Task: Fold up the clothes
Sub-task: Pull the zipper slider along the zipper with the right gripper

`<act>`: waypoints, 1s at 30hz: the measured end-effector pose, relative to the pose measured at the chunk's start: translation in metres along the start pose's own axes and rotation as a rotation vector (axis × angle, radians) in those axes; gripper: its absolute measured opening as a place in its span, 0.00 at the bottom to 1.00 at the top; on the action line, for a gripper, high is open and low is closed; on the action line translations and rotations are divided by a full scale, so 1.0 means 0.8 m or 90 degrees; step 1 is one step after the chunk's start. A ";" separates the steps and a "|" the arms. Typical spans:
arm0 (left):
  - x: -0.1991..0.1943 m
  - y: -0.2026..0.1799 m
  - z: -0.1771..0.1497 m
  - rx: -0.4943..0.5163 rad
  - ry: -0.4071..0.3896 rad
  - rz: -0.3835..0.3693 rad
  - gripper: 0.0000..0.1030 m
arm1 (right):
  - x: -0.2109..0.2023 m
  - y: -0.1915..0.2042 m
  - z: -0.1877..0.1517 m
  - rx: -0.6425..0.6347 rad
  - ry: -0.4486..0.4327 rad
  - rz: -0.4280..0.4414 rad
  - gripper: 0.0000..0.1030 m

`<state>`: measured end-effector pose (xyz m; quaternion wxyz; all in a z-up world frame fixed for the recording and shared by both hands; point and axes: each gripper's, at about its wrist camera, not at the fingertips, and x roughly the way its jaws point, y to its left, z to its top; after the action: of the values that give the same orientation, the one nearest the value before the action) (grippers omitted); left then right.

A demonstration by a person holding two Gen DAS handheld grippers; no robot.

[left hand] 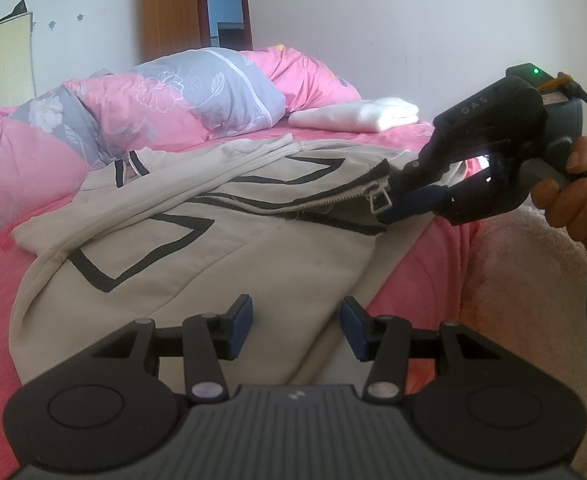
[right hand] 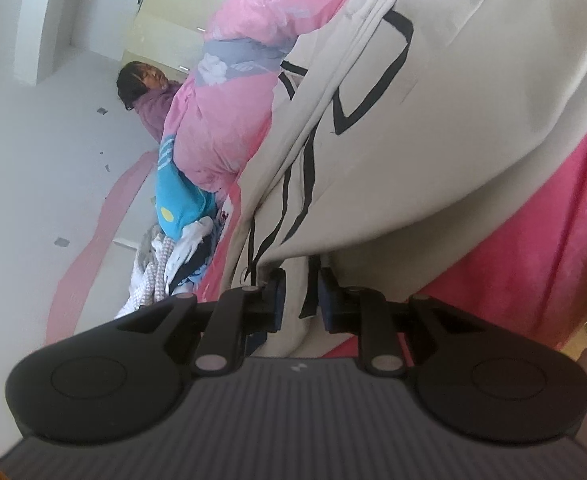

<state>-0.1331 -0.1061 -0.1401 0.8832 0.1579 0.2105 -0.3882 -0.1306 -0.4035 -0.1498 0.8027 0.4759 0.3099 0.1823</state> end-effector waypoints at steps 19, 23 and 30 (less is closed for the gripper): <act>0.000 -0.001 0.000 0.003 0.000 0.001 0.51 | 0.021 0.003 -0.001 -0.009 0.032 0.011 0.17; 0.000 0.000 0.000 0.004 0.001 0.001 0.51 | 0.034 0.006 -0.006 -0.025 0.048 0.001 0.17; 0.000 0.000 -0.001 0.005 0.000 0.002 0.51 | 0.019 0.021 0.001 -0.070 0.024 -0.030 0.17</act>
<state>-0.1331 -0.1059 -0.1406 0.8831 0.1618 0.2090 -0.3876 -0.1191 -0.3871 -0.1397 0.8255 0.4205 0.3255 0.1890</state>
